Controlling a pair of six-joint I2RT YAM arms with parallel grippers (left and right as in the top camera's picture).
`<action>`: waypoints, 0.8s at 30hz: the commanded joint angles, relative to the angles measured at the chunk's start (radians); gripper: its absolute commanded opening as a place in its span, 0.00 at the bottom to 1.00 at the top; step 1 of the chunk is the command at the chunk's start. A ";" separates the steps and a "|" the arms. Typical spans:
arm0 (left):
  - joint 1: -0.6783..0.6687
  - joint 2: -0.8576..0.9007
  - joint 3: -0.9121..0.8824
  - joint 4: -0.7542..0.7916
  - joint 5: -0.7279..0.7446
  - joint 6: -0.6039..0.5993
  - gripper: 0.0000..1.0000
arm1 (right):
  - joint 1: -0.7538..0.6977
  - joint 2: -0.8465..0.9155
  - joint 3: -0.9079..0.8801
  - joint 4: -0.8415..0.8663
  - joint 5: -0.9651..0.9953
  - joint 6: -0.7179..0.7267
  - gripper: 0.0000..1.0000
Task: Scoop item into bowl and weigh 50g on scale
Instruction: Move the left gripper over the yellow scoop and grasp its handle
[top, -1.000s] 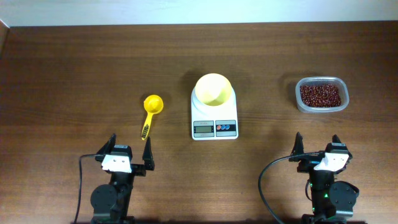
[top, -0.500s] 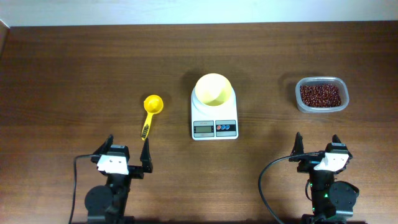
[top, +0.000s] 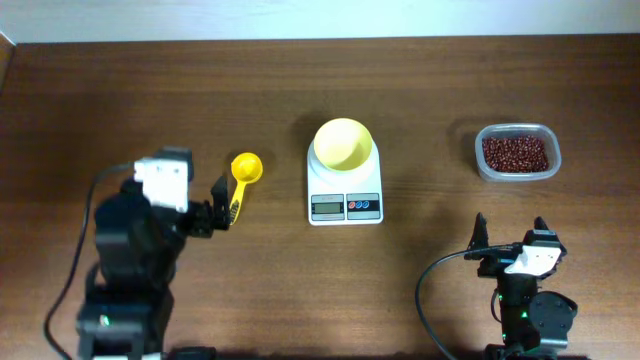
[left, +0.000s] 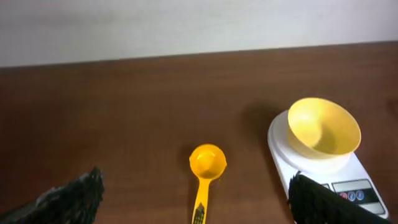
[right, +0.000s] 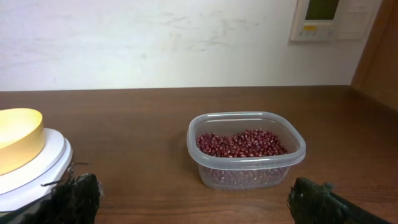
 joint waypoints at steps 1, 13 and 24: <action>0.006 0.219 0.226 -0.110 0.003 0.032 0.99 | 0.008 -0.008 -0.005 -0.005 0.012 0.012 0.99; 0.006 1.003 0.774 -0.532 -0.024 0.087 0.99 | 0.008 -0.008 -0.005 -0.005 0.011 0.012 0.99; 0.006 1.277 0.774 -0.516 -0.024 0.087 0.99 | 0.008 -0.008 -0.005 -0.005 0.012 0.012 0.99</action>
